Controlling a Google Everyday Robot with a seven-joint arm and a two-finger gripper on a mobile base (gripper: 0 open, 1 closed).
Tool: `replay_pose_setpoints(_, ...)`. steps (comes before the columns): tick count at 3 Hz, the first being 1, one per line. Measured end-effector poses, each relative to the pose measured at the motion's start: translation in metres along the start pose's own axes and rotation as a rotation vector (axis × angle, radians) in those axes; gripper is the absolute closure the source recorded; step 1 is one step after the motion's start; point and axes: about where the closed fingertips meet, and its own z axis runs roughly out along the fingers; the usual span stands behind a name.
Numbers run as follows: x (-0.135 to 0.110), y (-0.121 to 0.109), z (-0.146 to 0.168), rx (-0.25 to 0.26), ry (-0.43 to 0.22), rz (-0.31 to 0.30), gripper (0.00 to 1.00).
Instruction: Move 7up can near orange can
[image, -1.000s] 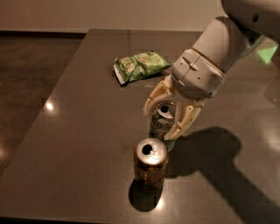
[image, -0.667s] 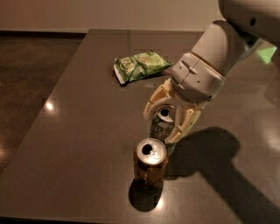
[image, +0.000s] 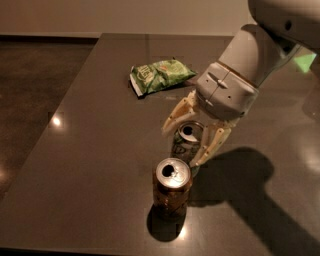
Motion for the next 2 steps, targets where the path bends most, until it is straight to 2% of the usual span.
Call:
replay_pose_setpoints(1,0.0000,-0.0140,0.0002,0.052,0.014,-0.003,0.00)
replay_pose_setpoints(2,-0.0001,-0.0149,0.0002,0.055,0.015,-0.003,0.00)
